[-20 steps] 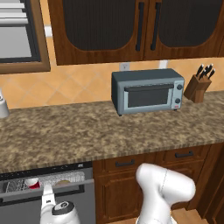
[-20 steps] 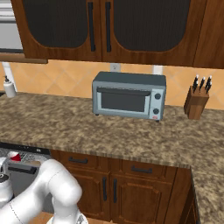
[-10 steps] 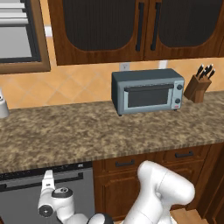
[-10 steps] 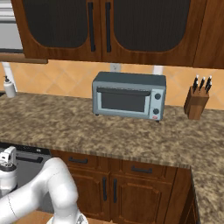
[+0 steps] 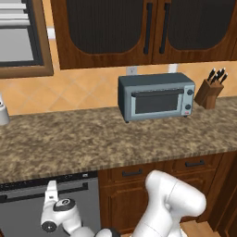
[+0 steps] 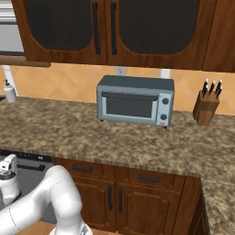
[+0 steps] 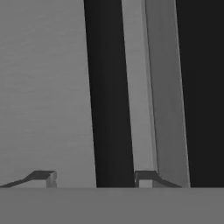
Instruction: Pick up the cup and bowl from the counter, place them in the dishwasher, and close the dishwasher door.
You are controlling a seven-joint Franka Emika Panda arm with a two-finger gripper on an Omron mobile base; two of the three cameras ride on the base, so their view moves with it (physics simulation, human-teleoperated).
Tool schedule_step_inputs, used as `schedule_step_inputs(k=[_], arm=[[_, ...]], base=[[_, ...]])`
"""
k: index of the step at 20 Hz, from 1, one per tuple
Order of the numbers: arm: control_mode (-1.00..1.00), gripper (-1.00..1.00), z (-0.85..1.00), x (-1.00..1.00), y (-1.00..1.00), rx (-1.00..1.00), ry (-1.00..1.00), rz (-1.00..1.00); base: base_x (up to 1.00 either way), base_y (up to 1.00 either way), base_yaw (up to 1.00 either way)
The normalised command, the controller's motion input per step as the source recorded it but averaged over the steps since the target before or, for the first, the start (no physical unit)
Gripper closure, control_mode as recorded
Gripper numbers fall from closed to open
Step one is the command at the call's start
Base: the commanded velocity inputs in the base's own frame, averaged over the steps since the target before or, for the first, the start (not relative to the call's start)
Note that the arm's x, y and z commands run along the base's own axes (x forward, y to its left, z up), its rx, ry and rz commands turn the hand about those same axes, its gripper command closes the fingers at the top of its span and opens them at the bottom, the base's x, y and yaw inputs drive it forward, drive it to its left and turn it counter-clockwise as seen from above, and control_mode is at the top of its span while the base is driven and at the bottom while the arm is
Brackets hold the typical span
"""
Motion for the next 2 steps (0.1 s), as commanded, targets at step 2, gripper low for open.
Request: schedule_step_inputs(k=[2], arm=[[-1.00, -1.00, -0.98, 0.93, -0.17, 0.00, -0.35, 0.00]], base=[[0.00, 0.00, 0.00]])
